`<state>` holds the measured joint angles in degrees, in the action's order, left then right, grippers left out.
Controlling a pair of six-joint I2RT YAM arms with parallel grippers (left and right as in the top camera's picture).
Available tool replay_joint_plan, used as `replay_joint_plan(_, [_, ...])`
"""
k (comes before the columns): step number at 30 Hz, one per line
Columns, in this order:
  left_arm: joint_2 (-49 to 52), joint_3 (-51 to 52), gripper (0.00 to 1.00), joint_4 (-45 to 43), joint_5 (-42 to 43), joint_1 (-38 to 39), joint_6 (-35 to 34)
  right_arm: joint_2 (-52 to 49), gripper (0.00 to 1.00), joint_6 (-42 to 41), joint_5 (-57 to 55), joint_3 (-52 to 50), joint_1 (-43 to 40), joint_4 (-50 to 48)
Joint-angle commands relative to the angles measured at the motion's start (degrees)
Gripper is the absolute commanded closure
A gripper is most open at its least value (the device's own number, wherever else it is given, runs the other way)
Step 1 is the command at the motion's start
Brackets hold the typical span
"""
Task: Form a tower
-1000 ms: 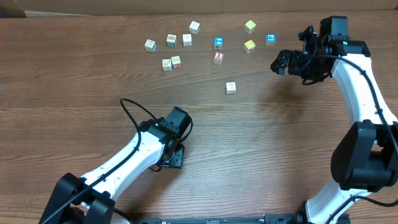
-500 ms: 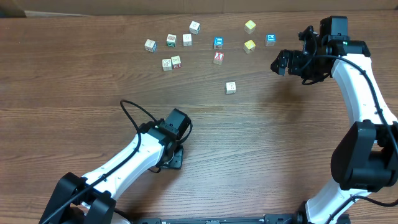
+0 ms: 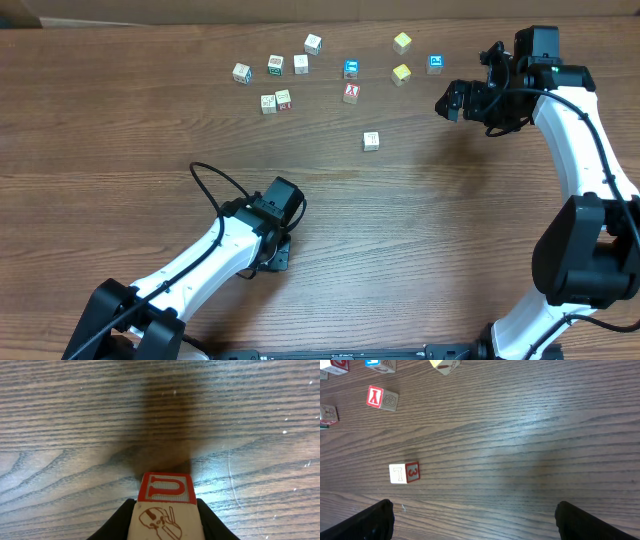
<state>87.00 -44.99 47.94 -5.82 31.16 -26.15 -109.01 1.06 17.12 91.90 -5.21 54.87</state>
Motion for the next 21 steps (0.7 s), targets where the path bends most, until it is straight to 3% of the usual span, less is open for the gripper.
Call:
replay_joint_plan(1, [-0.5,0.9,0.73,-0.2,-0.5,-0.9,0.4,1.6,0.00,-0.2,0.1,1.2,0.0,-0.3])
replay_joint_plan(10, [-0.5,0.9,0.69,-1.0,-0.5,-1.3,-0.2,1.6,0.00,-0.2,0.1,1.2,0.0,-0.3])
replay_joint_plan(21, [-0.5,0.9,0.72,-1.2,1.5,-1.2,-2.2,1.6,0.00,-0.2,0.1,1.2,0.0,-0.3])
